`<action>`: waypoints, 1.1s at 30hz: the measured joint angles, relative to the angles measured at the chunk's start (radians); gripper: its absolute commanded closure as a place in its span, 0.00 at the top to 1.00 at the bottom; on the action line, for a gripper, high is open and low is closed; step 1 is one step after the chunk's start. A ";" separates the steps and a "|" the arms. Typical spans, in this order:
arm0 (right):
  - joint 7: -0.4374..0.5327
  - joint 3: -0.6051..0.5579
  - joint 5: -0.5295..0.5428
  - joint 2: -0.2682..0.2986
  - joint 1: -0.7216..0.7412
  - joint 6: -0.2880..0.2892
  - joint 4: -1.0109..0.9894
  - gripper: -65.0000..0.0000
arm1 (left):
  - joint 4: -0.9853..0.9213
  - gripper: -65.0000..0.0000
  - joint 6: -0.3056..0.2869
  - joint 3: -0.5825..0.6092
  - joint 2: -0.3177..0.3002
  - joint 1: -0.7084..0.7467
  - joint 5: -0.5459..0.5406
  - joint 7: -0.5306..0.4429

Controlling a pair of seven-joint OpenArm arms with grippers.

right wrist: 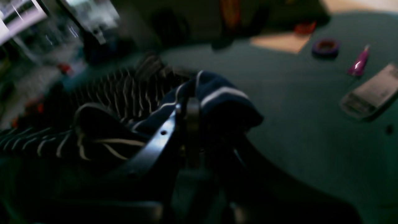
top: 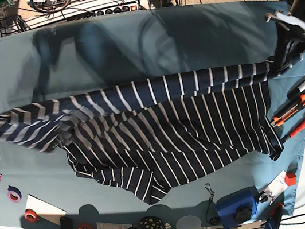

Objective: Layout the t-shirt on the table in an organized manner, then fold the t-shirt properly
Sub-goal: 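Lift the shirt with both grippers and swing it up into the air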

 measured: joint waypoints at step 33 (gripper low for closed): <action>0.565 -0.626 -0.940 0.009 1.386 -0.113 -1.129 0.00 | -1.125 0.00 0.209 0.670 -0.224 -1.307 0.768 -0.436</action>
